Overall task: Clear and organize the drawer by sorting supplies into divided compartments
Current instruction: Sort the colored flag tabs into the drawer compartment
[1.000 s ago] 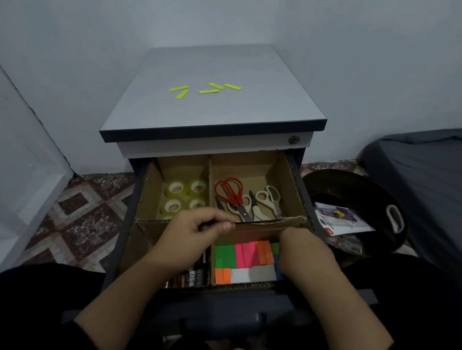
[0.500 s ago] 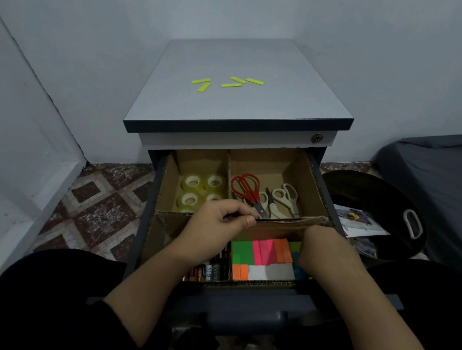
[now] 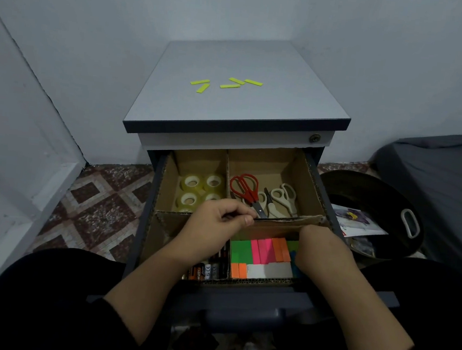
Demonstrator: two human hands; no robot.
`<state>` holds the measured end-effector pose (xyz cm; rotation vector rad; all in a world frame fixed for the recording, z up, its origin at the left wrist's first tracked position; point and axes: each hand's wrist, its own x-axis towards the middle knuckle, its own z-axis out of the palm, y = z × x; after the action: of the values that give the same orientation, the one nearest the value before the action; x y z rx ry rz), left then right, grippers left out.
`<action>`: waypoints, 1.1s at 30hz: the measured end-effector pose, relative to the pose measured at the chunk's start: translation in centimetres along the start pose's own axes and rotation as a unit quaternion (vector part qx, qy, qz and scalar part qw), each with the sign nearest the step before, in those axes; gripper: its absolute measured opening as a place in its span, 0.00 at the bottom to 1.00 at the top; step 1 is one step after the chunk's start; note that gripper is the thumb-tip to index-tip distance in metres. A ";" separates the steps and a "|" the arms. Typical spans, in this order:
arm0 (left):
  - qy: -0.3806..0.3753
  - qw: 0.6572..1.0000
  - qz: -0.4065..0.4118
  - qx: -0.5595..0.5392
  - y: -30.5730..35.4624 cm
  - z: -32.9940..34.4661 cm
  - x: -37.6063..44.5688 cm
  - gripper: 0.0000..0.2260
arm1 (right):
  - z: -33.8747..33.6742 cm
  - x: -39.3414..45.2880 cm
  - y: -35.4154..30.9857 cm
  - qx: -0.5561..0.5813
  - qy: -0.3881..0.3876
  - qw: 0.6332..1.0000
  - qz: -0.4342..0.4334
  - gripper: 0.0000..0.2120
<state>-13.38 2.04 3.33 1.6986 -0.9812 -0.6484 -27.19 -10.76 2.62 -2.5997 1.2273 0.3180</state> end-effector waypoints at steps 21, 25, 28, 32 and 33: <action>-0.003 1.000 0.000 -0.013 -0.5 0.0 0.4 0.08 | 0.7 -0.6 -4.2 0.140 -0.095 0.983 -0.070 0.12; -0.009 1.000 -0.001 -0.017 -0.5 0.1 0.4 0.09 | 1.1 -0.3 -4.6 0.127 -0.094 0.984 -0.079 0.15; -0.011 1.000 0.001 -0.018 -0.4 0.0 0.4 0.09 | 1.4 -0.1 -4.6 0.118 -0.081 0.987 -0.077 0.13; -0.011 1.000 0.002 -0.013 -0.4 -0.1 0.4 0.09 | 1.8 0.1 -4.6 0.111 -0.072 0.988 -0.075 0.14; -0.012 1.000 0.003 -0.012 -0.3 -0.1 0.4 0.09 | 1.8 0.1 -4.6 0.107 -0.068 0.989 -0.075 0.14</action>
<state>-13.04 1.81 3.05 1.6701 -0.9918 -0.6738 -23.71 -7.40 1.46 -2.4241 0.9570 0.3101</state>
